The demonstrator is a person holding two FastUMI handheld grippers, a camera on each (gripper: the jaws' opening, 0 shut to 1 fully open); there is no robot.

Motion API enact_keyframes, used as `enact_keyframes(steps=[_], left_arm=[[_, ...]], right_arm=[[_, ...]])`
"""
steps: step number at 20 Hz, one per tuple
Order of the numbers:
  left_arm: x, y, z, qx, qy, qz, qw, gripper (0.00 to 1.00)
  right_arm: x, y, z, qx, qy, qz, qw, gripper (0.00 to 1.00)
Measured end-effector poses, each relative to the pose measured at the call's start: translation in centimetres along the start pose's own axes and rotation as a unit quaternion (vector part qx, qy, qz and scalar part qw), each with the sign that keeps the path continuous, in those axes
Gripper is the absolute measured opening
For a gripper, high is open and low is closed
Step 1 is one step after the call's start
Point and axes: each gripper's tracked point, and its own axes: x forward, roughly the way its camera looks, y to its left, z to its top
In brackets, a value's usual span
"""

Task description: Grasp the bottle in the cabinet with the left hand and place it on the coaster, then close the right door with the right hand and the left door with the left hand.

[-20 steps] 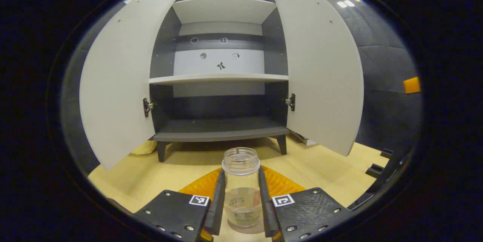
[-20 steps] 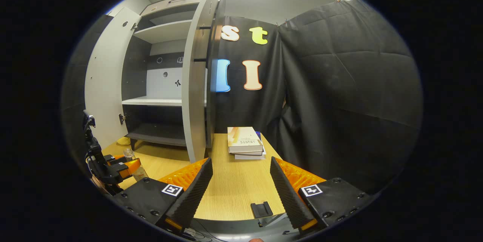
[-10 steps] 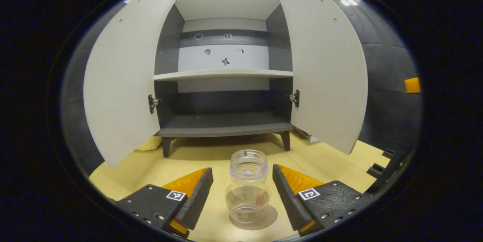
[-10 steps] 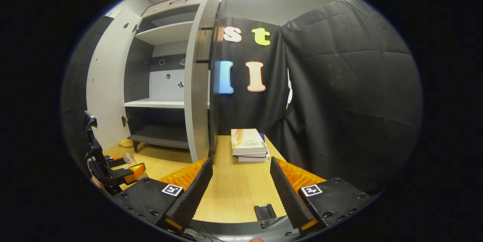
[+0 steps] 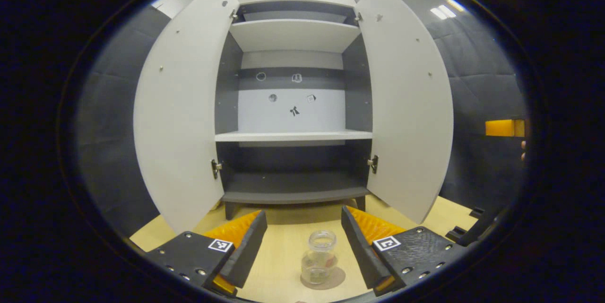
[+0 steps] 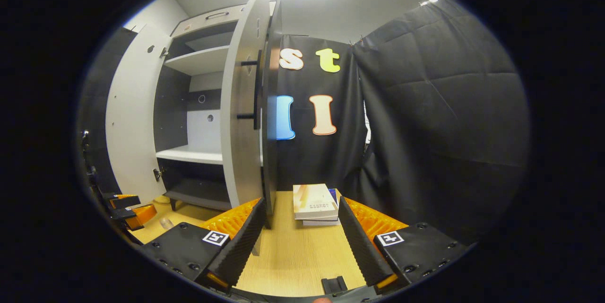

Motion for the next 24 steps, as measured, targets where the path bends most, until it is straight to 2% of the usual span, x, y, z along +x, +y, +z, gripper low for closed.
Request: enact_keyframes(steps=[4, 7, 12, 14, 18, 21, 22, 23, 24], left_arm=[[-2.4, 4.4, 4.9, 0.012, -0.021, 0.045, 0.999, 0.92], [-4.3, 7.6, 7.6, 0.013, -0.035, 0.071, 0.997, 0.91], [-6.4, 13.1, 10.0, 0.026, -0.062, 0.106, 0.992, 0.93], [-7.1, 15.7, 10.8, 0.021, -0.073, 0.116, 0.990, 0.90], [-8.6, 20.8, 12.1, 0.006, -0.095, 0.143, 0.985, 0.91], [-9.2, 24.5, 11.8, 0.014, -0.090, 0.160, 0.983, 0.92], [-9.2, 25.6, 11.8, 0.018, -0.091, 0.165, 0.982, 0.92], [-9.3, 26.5, 11.9, 0.020, -0.092, 0.168, 0.981, 0.93], [-9.4, 27.3, 11.9, 0.019, -0.093, 0.170, 0.981, 0.93]], right_arm=[[2.5, -0.6, 4.3, 0.008, -0.031, -0.016, 0.999, 0.96], [4.0, -1.1, 7.0, -0.008, -0.040, -0.039, 0.998, 0.97], [4.7, -1.1, 11.1, -0.033, -0.070, -0.086, 0.993, 0.96], [4.8, -0.9, 11.8, -0.044, -0.071, -0.109, 0.991, 0.98], [5.5, 0.1, 11.7, -0.058, -0.058, -0.133, 0.988, 0.96], [5.8, 1.8, 11.1, -0.073, -0.042, -0.130, 0.988, 0.97], [5.9, 2.1, 11.2, -0.077, -0.041, -0.131, 0.988, 0.90], [5.8, 2.3, 11.3, -0.074, -0.041, -0.132, 0.988, 0.93], [5.8, 2.8, 11.2, -0.064, -0.037, -0.131, 0.989, 0.89]])
